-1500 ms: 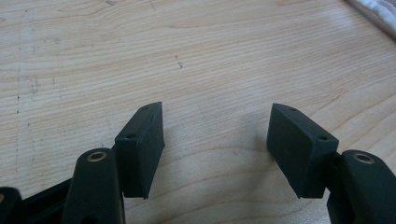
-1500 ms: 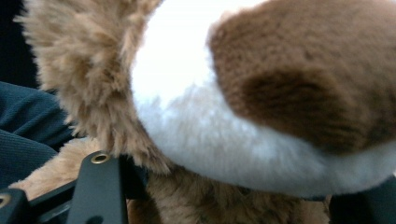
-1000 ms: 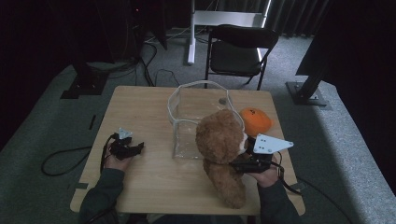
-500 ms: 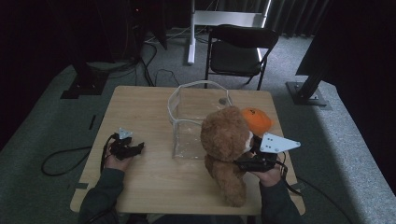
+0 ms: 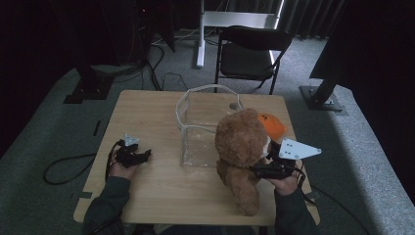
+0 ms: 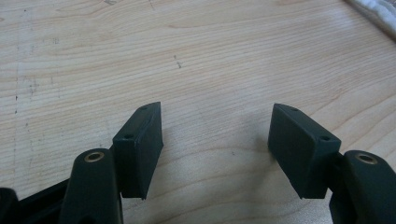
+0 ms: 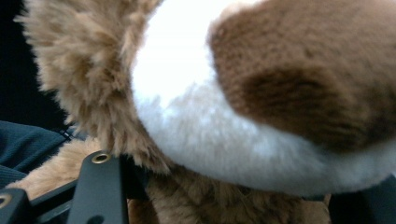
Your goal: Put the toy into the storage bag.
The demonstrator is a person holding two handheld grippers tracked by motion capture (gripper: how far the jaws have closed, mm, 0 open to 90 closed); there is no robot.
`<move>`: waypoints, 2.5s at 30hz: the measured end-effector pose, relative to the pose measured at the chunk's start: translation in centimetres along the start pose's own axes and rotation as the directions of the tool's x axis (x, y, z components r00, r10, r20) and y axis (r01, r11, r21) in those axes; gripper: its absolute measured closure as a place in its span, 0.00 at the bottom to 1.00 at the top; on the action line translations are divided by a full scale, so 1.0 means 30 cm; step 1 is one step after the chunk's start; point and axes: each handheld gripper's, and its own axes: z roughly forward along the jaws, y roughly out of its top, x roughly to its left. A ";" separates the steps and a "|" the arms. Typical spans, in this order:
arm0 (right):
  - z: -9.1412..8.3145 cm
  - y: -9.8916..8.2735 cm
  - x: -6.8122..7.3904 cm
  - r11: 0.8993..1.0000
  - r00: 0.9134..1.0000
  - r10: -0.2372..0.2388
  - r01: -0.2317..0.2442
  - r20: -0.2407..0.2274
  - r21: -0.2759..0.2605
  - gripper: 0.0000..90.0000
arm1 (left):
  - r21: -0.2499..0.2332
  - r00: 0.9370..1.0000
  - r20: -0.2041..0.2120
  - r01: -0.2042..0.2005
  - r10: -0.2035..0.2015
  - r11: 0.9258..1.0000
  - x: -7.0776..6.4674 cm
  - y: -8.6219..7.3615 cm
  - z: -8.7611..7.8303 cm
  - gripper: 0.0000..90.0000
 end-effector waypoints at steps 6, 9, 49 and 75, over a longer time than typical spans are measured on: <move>-0.014 0.009 -0.002 1.000 1.000 -0.005 0.005 0.008 -0.011 0.41 | 0.000 1.000 0.000 -0.001 0.001 1.000 -0.001 0.000 0.000 0.40; -0.017 0.014 -0.003 1.000 1.000 -0.010 0.011 0.010 -0.014 0.41 | 0.000 1.000 0.001 -0.002 0.002 1.000 -0.001 0.000 0.000 0.40; -0.117 0.117 -0.059 0.995 0.994 -0.038 0.048 0.098 -0.092 0.41 | 0.001 1.000 0.002 -0.003 0.003 1.000 -0.003 0.001 0.000 0.40; -0.152 0.228 -0.133 0.990 0.983 -0.072 0.091 0.168 -0.109 0.41 | 0.002 1.000 0.001 -0.005 0.005 1.000 -0.005 0.002 0.002 0.39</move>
